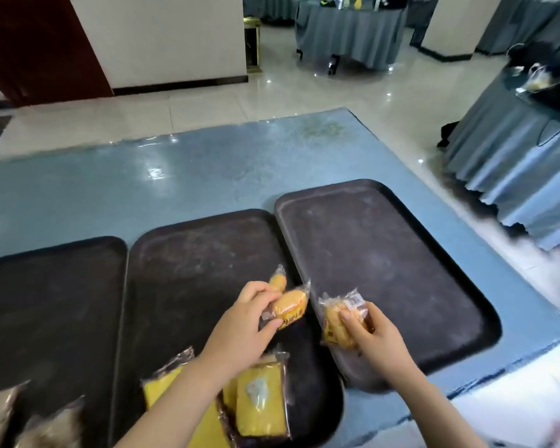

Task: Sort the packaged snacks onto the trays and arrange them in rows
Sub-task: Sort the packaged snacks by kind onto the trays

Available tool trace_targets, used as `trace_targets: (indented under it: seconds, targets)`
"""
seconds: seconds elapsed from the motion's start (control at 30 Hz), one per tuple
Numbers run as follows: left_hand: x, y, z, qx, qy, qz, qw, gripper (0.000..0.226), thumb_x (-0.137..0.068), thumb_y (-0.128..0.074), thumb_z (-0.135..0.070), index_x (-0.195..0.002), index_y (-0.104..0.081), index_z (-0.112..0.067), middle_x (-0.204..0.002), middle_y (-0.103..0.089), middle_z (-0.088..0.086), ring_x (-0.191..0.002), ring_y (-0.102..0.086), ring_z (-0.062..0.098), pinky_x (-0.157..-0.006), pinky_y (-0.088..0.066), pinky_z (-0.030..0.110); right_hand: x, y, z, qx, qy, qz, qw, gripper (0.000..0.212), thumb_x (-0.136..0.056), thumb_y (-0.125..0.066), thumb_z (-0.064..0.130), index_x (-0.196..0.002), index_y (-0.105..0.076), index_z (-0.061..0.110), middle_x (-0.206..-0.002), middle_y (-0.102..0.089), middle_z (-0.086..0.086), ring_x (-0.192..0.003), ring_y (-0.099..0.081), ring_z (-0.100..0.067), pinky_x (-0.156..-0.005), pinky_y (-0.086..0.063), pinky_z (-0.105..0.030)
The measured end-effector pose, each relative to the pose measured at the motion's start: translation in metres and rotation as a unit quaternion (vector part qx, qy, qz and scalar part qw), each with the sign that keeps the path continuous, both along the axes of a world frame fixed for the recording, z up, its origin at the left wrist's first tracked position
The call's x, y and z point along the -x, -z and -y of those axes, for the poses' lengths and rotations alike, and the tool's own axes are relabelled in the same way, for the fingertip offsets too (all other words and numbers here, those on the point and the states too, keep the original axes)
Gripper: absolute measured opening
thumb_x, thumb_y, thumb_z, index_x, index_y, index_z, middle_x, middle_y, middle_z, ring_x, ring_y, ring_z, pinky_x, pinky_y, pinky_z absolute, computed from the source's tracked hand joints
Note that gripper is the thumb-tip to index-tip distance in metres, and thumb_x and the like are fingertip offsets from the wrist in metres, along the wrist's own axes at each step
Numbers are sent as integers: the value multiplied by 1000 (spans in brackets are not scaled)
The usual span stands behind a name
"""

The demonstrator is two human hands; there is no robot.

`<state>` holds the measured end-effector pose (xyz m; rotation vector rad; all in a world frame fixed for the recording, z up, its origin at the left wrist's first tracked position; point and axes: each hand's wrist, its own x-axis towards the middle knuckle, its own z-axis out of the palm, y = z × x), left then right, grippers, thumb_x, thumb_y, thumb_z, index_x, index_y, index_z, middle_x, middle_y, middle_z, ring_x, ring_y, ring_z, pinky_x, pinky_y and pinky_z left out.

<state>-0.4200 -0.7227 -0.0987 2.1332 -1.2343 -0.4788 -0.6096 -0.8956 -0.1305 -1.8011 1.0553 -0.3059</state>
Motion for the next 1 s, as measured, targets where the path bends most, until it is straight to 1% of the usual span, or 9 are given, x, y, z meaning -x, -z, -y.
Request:
trace_targets:
  seconds: [0.1, 0.27, 0.4, 0.5, 0.57, 0.63, 0.73, 0.87, 1.0]
  targets:
    - [38, 13, 52, -9, 37, 7, 999, 41, -92, -63, -29, -131, -54, -27, -128, -34, -24, -105, -53, 1, -89, -43, 18, 40, 5, 54, -3, 27, -24, 999, 36, -87, -65, 48, -74, -51, 17, -57, -52, 9, -53, -49, -5, -52, -44, -17]
    - [85, 36, 120, -32, 106, 48, 993, 42, -92, -61, -24, -133, -52, -27, -133, -35, -19, -103, -56, 10, -86, -47, 25, 97, 20, 125, -4, 75, -79, 994, 39, -86, -61, 55, -84, -58, 17, -73, -66, -9, -65, -66, -23, -61, -53, -34]
    - [112, 52, 150, -40, 161, 111, 980, 34, -91, -56, -20, -125, -57, -23, -132, -42, -9, -103, -54, 20, -88, -47, 36, 123, 30, 161, 8, 108, -104, 989, 35, -86, -58, 58, -88, -60, 23, -76, -67, -3, -73, -66, -22, -69, -52, -36]
    - [127, 70, 159, -55, 202, 160, 965, 32, -89, -54, -19, -121, -59, -22, -127, -46, -3, -104, -53, 23, -92, -47, 40, 128, 39, 175, 22, 121, -132, 984, 39, -88, -59, 53, -101, -60, 16, -86, -67, 0, -84, -65, -22, -77, -50, -37]
    - [133, 79, 160, -77, 220, 131, 964, 38, -92, -52, -23, -130, -53, -25, -135, -43, -3, -125, -44, 22, -106, -39, 40, 127, 44, 179, 55, 130, -145, 979, 49, -89, -61, 47, -120, -56, 9, -106, -67, -9, -100, -62, -27, -88, -49, -39]
    - [138, 86, 158, -112, 243, 86, 960, 47, -95, -50, -27, -141, -39, -30, -150, -31, -6, -146, -16, 19, -120, -19, 38, 124, 47, 180, 102, 132, -164, 972, 67, -88, -63, 44, -140, -41, 7, -128, -56, -17, -119, -52, -34, -101, -41, -43]
    - [142, 92, 159, -140, 260, 107, 949, 55, -97, -45, -30, -148, -25, -33, -161, -14, -8, -150, 6, 16, -121, 1, 36, 118, 50, 177, 169, 113, -214, 955, 73, -90, -58, 46, -148, -30, 11, -138, -47, -18, -126, -44, -38, -103, -36, -47]
    - [146, 95, 159, -171, 267, 136, 939, 62, -95, -46, -27, -150, -18, -33, -163, -4, -6, -150, 10, 19, -122, -3, 46, 117, 51, 172, 181, 96, -291, 934, 72, -92, -43, 55, -150, -24, 16, -145, -42, -14, -131, -40, -35, -105, -32, -47]
    - [135, 86, 159, -169, 287, 120, 935, 77, -84, -50, -16, -151, -15, -33, -163, 4, -3, -149, 12, 19, -121, -2, 43, 110, 38, 171, 212, 101, -278, 931, 73, -92, -47, 52, -151, -23, 17, -152, -33, -11, -138, -30, -31, -110, -25, -46]
